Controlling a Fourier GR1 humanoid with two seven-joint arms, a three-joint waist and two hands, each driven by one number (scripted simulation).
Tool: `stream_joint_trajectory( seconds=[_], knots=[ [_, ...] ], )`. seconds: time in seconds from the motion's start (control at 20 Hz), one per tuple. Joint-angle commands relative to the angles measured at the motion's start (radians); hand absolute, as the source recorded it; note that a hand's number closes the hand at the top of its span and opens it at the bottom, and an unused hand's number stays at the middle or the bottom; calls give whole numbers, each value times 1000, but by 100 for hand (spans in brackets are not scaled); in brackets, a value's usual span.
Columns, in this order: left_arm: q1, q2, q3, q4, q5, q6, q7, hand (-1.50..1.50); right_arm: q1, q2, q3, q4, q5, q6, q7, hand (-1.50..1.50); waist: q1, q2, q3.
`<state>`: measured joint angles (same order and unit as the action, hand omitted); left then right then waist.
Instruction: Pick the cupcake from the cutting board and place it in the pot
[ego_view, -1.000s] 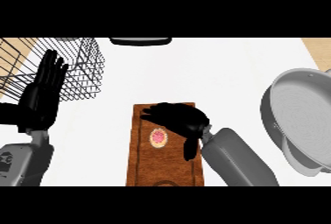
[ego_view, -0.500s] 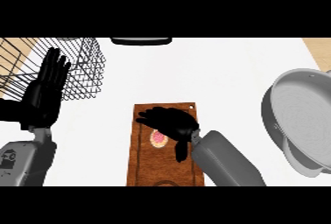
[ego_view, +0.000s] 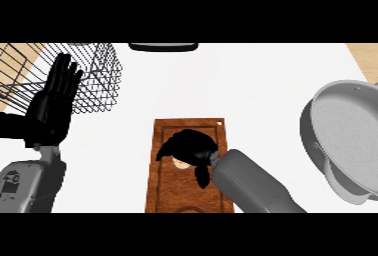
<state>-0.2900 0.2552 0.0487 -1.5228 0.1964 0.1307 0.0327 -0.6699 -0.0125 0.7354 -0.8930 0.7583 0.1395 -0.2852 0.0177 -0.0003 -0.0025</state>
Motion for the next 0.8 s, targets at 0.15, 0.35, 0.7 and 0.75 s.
stream_joint_trajectory(
  seconds=[0.15, 0.35, 0.7, 0.75],
  knots=[
    [6, 1, 15, -27, -5, -8, 33, 0, -1, 12, 139, -41, -47, -93, -10, 150, 1, 2, 3],
    [5, -45, -10, 30, -44, 1, -26, 0, -44, 11, 140, 20, -67, -142, -36, 150, -1, 4, 3],
    [48, -33, 21, -50, -1, -23, 17, 0, -12, 6, 38, -93, 52, -211, 52, 150, -14, -2, 3],
    [44, -45, 20, 12, -36, -6, -40, 0, -1, 3, 30, -126, 62, -218, 80, 150, -20, -1, 2]
  ],
)
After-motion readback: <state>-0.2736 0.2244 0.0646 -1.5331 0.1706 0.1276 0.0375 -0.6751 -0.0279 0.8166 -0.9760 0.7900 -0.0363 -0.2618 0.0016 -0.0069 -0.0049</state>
